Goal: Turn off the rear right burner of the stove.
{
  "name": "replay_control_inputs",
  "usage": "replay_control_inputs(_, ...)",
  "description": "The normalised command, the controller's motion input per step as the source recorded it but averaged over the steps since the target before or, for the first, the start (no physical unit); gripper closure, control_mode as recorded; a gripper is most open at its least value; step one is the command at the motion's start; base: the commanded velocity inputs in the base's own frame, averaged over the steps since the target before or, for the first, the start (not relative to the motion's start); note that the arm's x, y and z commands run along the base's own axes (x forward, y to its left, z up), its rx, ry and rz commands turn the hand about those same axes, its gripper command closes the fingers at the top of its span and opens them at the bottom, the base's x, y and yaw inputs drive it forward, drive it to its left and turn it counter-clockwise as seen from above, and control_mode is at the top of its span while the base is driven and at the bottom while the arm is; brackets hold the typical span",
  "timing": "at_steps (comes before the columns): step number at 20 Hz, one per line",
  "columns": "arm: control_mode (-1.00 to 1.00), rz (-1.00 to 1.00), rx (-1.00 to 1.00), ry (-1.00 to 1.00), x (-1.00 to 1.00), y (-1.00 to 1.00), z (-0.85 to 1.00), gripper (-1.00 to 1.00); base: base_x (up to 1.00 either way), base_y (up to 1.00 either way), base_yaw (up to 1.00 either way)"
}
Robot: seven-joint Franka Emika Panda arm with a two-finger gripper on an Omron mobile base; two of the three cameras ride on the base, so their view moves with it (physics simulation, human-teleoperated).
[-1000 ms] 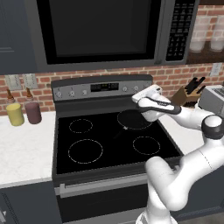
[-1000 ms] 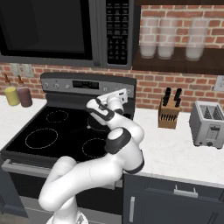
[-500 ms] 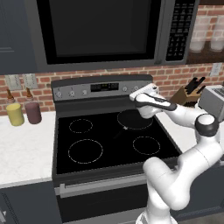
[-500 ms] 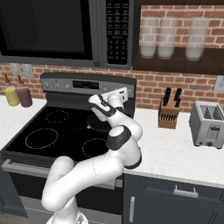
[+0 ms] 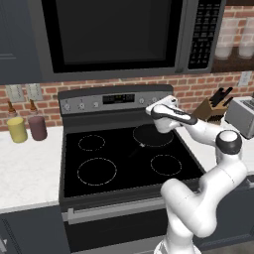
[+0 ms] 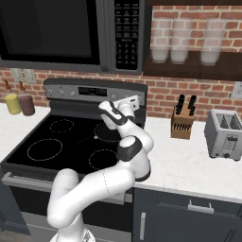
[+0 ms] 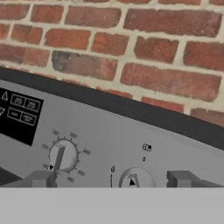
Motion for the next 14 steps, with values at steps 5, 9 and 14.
replay_control_inputs(5,-1.00,0.02,0.00,0.00,0.27,-0.22,-0.12,-1.00,0.00,0.00,0.00)
replay_control_inputs(9,-1.00,0.00,0.00,0.00,0.19,-0.10,-0.06,-1.00,0.00,0.00,0.00)
replay_control_inputs(14,-1.00,0.00,0.00,0.00,0.14,0.00,-0.02,-1.00,0.00,0.00,0.00)
